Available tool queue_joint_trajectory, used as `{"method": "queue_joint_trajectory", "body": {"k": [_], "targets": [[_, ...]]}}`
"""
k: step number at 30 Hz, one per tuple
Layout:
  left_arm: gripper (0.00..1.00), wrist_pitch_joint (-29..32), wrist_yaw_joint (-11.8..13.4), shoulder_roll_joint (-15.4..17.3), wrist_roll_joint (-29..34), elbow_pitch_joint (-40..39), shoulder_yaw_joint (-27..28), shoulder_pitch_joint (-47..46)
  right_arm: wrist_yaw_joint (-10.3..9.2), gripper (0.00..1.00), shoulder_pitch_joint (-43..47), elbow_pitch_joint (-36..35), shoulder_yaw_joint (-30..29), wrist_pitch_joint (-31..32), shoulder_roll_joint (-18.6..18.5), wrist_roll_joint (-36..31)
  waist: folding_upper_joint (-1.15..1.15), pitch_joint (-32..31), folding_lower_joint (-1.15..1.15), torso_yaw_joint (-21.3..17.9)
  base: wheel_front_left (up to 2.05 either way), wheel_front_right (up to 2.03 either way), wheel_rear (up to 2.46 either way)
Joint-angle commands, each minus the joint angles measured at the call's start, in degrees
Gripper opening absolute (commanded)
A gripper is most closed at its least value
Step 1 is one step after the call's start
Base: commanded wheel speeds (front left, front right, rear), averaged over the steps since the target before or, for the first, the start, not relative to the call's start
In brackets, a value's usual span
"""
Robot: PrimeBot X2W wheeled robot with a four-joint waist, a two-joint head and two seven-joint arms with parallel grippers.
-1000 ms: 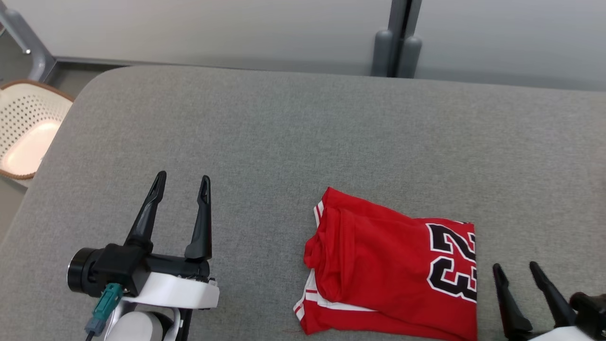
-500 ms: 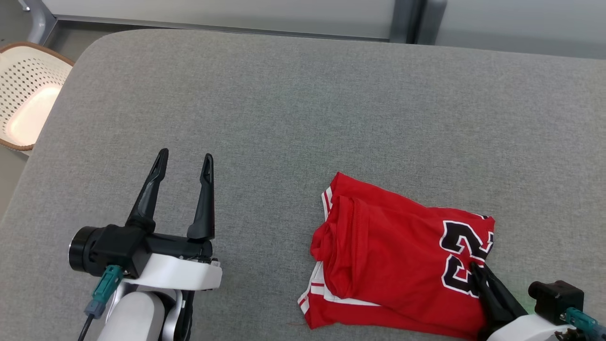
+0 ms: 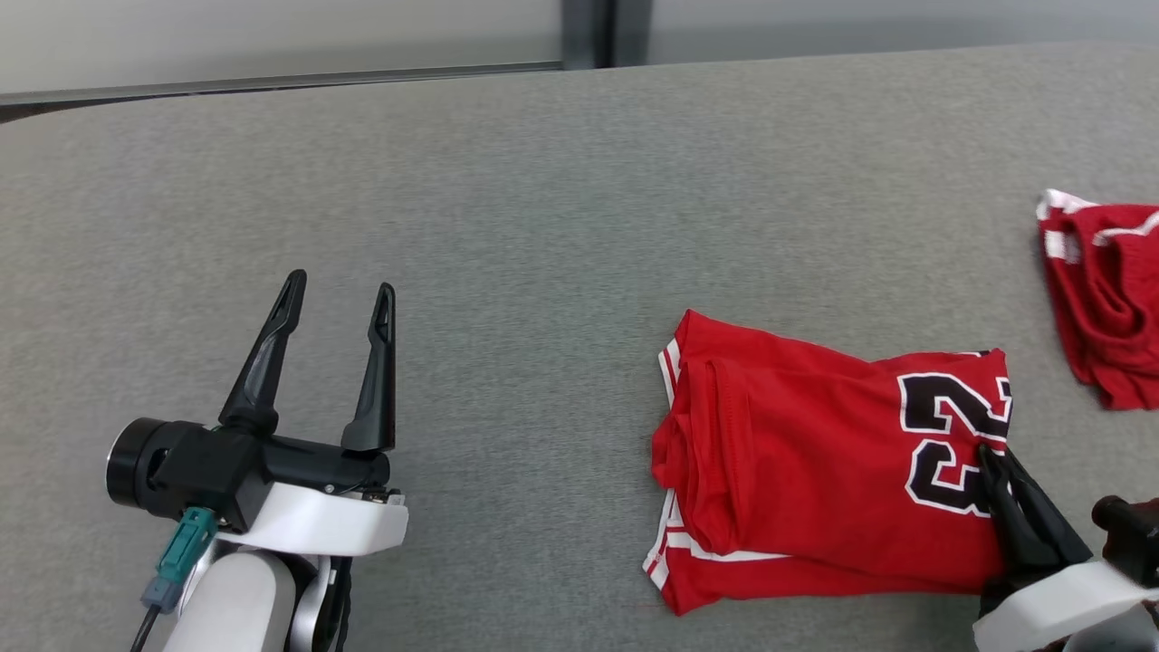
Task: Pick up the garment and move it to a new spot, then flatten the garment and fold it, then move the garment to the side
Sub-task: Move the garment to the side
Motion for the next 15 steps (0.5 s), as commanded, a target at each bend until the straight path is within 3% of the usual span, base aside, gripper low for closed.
{"method": "queue_joint_trajectory", "body": {"k": [1,8,15], "targets": [[1.00,-0.2,-0.3,0.2,0.7,-0.6,-0.1,-0.8,-0.12,0.00,-1.4,-0.6,-0.7,-0.2,-0.5,-0.1,0.00,1.1,0.00,-6.3,0.00,0.00,0.00],[1.00,-0.2,-1.0,-0.2,1.6,-1.2,-0.8,-3.0,-0.12,0.00,-7.7,-1.1,-0.2,-0.1,-2.4,0.8,0.00,3.9,0.00,-9.4,0.00,0.00,0.00],[1.00,-0.2,-1.8,0.4,3.3,-2.9,-2.1,-5.7,-0.13,0.00,-19.8,2.1,-1.8,0.0,-8.4,1.8,0.00,8.5,0.00,-10.7,0.00,0.00,0.00]]}}
